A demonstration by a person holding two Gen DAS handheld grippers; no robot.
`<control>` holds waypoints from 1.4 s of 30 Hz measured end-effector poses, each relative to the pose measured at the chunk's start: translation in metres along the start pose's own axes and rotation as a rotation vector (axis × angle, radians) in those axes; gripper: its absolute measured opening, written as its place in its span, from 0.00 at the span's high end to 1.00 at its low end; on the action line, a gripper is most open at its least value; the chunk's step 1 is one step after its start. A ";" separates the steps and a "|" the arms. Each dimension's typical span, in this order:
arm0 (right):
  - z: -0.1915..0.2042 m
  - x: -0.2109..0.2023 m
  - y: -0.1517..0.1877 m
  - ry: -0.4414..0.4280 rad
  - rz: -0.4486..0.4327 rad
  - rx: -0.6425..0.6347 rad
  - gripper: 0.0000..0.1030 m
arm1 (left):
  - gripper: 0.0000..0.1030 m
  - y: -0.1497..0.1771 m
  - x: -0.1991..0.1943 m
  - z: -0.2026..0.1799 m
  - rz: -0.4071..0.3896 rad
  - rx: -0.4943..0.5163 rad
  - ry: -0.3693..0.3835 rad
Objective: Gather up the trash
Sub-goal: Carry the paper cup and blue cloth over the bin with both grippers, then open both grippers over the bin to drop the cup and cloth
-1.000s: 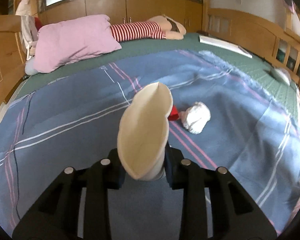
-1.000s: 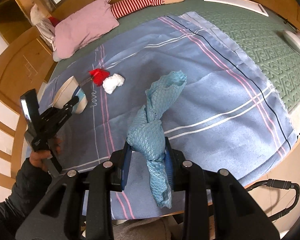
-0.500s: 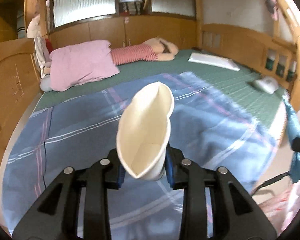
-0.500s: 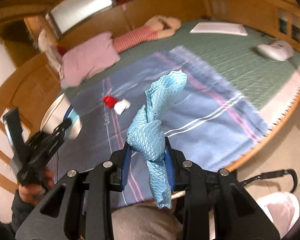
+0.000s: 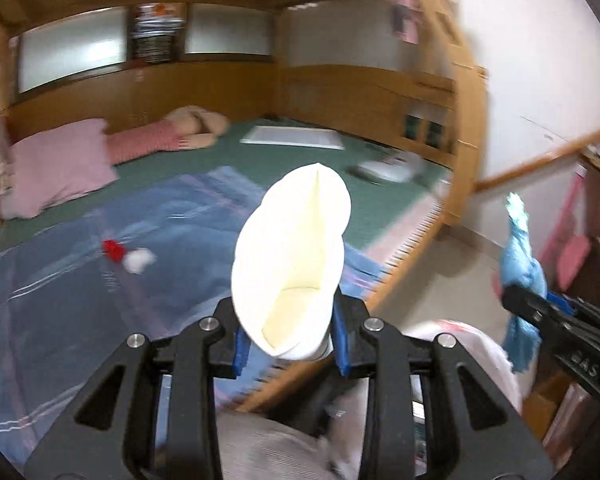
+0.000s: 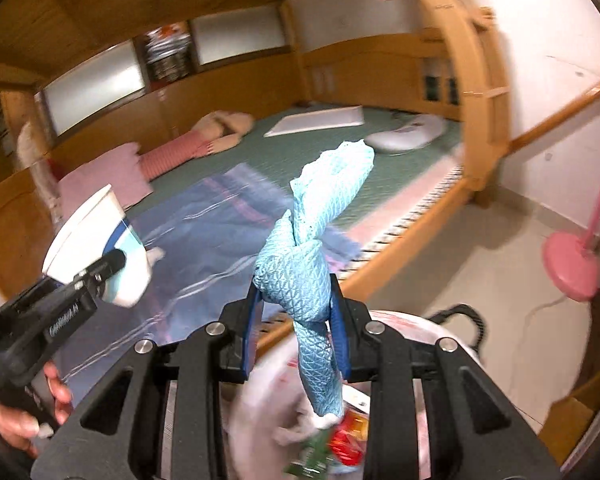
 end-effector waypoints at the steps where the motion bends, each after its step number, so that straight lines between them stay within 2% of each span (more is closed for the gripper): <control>1: -0.008 -0.005 0.001 0.010 -0.008 0.013 0.69 | 0.68 0.003 -0.003 -0.020 0.003 0.025 0.025; 5: -0.035 -0.029 -0.001 0.054 -0.062 0.051 0.69 | 0.67 0.013 -0.006 -0.067 0.021 0.087 0.098; 9: -0.055 -0.048 -0.002 0.083 -0.111 0.083 0.69 | 0.67 0.023 -0.011 -0.097 0.034 0.120 0.129; 11: -0.063 -0.055 -0.002 0.093 -0.126 0.094 0.69 | 0.67 0.025 -0.010 -0.109 0.034 0.133 0.122; 18: -0.067 -0.062 0.006 0.097 -0.137 0.089 0.69 | 0.67 0.030 -0.004 -0.124 0.052 0.137 0.113; 25: -0.067 -0.063 0.007 0.079 -0.122 0.082 0.69 | 0.65 0.046 0.011 -0.133 0.120 0.159 0.113; 26: -0.068 -0.063 0.008 0.078 -0.121 0.082 0.69 | 0.64 0.048 0.012 -0.134 0.126 0.165 0.110; 28: -0.068 -0.062 0.007 0.074 -0.118 0.080 0.69 | 0.47 0.048 0.012 -0.134 0.126 0.167 0.105; 29: -0.069 -0.062 0.006 0.072 -0.117 0.079 0.68 | 0.35 0.047 0.010 -0.134 0.116 0.162 0.097; 30: -0.069 -0.061 0.006 0.070 -0.114 0.077 0.68 | 0.30 0.046 0.008 -0.133 0.104 0.159 0.087; 36: -0.071 -0.052 0.011 0.059 -0.082 0.079 0.68 | 0.28 0.039 -0.001 -0.125 0.074 0.143 0.074; 42: -0.074 -0.034 0.023 0.066 -0.010 0.073 0.68 | 0.28 0.031 -0.012 -0.111 0.033 0.124 0.048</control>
Point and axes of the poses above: each gripper's, at about its wrist camera, not at the fingertips, and x roughly the way its jaws point, z to its left, y to its underside, the point moved 2 cm from there along x, roughly the way its jaws point, and after that the axes turned 7 degrees about x, right-handed, at the moved point
